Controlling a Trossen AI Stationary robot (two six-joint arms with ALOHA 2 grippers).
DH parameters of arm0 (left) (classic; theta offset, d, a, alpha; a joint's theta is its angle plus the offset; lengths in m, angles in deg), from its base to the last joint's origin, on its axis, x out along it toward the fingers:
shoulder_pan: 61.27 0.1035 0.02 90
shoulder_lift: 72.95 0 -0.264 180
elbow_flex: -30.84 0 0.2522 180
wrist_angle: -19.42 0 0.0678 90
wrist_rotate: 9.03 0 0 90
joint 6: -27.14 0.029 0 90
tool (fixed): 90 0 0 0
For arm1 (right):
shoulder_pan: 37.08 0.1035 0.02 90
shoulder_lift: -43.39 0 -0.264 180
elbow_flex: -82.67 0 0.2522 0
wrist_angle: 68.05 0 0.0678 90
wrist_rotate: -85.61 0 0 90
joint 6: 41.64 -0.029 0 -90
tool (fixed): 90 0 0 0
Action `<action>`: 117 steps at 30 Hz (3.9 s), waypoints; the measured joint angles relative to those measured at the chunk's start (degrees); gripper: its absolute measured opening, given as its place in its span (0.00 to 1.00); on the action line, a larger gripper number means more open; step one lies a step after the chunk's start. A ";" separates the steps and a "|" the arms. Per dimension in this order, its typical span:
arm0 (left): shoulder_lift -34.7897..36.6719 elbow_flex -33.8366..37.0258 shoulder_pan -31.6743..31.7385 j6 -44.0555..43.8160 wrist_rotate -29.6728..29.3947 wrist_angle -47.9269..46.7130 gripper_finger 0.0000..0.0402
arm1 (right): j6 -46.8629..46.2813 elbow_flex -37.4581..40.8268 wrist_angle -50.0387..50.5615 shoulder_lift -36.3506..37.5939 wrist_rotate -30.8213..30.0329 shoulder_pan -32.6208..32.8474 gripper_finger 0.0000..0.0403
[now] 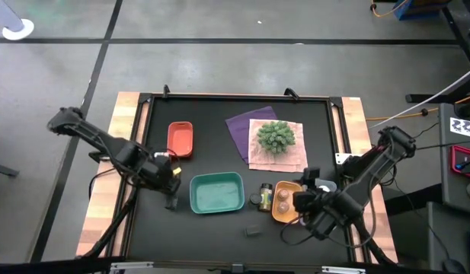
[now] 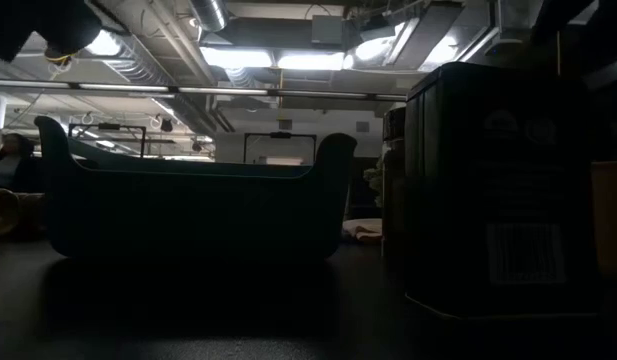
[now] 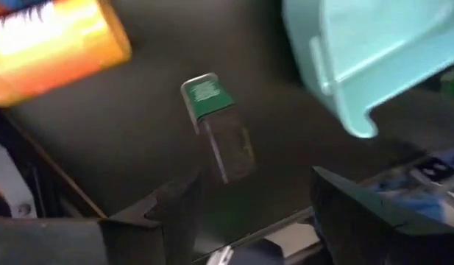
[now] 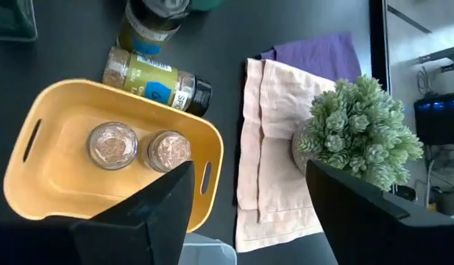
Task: Sort spices by type
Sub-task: Put the left green seasoning can into the orange bin
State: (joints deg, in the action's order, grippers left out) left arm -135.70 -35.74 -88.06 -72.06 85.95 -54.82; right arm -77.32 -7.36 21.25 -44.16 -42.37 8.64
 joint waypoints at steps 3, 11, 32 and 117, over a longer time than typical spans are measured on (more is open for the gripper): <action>-3.17 0.00 -2.08 -1.86 0.00 0.01 0.57 | 0.04 0.00 0.01 1.00 -0.04 0.00 0.64; -10.87 0.00 -5.38 -3.63 -0.02 0.23 0.57 | 2.87 0.00 0.02 1.28 -0.02 0.00 0.64; -16.93 0.00 -6.25 -1.82 -4.85 4.12 0.57 | 3.06 0.00 -0.48 1.28 0.02 0.00 0.64; -17.71 -0.02 58.82 57.97 -9.99 -0.09 0.45 | 25.75 33.75 -55.10 26.30 0.11 0.00 0.64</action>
State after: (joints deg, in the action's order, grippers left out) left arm -153.41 -35.76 -29.24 -14.08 75.95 -54.91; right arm -51.58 26.39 -33.85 -17.86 -42.26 8.64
